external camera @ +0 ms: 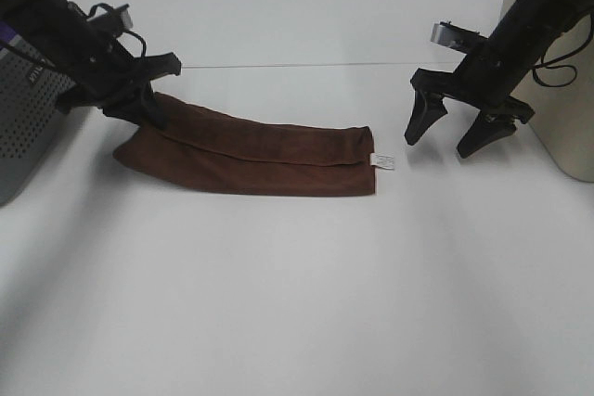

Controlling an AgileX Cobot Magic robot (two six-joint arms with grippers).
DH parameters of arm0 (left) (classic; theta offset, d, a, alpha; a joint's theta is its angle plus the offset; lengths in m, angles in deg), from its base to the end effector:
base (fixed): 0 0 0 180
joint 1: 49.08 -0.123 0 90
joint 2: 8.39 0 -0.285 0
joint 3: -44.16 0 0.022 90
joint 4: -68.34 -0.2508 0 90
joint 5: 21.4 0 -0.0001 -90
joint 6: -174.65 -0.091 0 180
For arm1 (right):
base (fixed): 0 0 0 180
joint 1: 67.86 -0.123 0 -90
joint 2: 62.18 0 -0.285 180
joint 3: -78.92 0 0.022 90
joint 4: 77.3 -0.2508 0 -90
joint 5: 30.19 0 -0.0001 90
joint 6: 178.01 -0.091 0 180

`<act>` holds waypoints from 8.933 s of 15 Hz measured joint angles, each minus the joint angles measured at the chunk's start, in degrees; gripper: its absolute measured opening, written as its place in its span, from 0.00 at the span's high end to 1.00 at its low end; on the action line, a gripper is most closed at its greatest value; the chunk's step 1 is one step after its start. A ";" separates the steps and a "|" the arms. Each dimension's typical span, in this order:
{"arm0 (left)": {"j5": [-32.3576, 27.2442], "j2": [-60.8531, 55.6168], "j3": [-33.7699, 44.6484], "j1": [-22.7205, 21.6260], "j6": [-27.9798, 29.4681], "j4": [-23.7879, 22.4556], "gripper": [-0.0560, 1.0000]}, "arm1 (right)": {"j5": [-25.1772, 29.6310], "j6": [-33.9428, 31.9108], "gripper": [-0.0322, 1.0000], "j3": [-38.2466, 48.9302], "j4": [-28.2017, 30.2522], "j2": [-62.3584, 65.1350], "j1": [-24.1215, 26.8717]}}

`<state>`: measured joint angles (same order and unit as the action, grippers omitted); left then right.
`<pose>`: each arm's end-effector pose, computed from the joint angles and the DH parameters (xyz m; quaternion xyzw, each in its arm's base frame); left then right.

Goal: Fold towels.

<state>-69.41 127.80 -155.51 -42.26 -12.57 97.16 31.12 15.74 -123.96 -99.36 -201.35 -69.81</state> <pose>0.4606 -0.0880 0.1478 -0.0217 0.9697 -0.2052 0.1311 0.4553 0.0455 0.1323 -0.0465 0.9842 0.1667 0.0379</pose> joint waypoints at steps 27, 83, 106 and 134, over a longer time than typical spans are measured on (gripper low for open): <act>9.91 4.87 -14.55 14.27 2.52 11.86 0.24 | 3.72 8.02 0.21 0.00 -16.62 0.00 0.00; -12.72 -95.28 65.26 6.70 6.42 -22.92 0.24 | 6.59 -2.86 0.21 66.18 10.94 84.28 -5.50; -12.32 -99.75 67.67 5.21 -1.72 -21.54 0.24 | 0.23 -0.29 0.21 70.76 11.97 107.83 -5.50; -12.43 -128.69 67.84 -5.16 -1.83 -21.43 0.24 | 0.11 -0.23 0.21 71.05 9.34 131.78 1.55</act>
<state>-81.84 -0.89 -87.67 -47.41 -14.40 75.73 31.24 15.51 -52.91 -90.02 -69.57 -68.26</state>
